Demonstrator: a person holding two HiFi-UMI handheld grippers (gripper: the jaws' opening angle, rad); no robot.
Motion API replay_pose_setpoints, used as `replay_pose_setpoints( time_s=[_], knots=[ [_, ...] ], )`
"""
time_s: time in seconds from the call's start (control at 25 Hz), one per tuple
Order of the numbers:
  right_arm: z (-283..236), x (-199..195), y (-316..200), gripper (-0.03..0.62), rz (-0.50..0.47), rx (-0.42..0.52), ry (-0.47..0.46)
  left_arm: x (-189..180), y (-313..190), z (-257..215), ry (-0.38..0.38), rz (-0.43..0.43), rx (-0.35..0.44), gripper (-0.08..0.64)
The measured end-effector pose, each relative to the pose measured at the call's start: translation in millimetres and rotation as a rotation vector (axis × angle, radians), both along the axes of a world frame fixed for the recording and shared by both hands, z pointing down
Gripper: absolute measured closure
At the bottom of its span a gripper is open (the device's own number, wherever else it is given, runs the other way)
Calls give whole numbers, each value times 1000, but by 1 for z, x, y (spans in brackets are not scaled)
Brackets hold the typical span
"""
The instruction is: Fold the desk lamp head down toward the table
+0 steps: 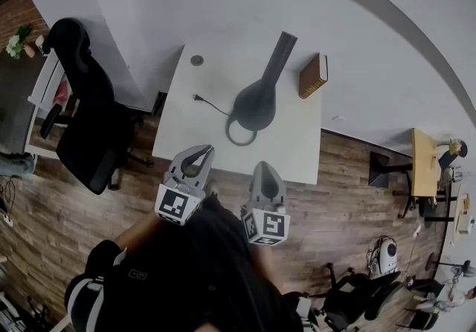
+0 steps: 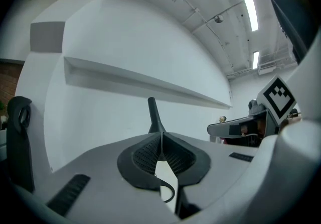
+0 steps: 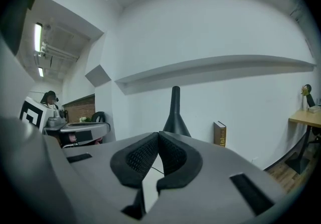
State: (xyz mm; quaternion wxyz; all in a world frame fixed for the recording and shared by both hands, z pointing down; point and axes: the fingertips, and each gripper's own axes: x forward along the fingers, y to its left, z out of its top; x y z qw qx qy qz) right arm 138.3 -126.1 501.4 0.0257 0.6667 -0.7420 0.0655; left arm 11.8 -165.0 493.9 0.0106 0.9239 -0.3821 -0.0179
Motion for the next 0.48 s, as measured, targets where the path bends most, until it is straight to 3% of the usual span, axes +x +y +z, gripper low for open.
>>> replay_pose_setpoints(
  time_s=[0.48],
  knots=[
    [-2,0,2,578,1,4,-4,4,3,1,11,17,-15,528]
  ],
)
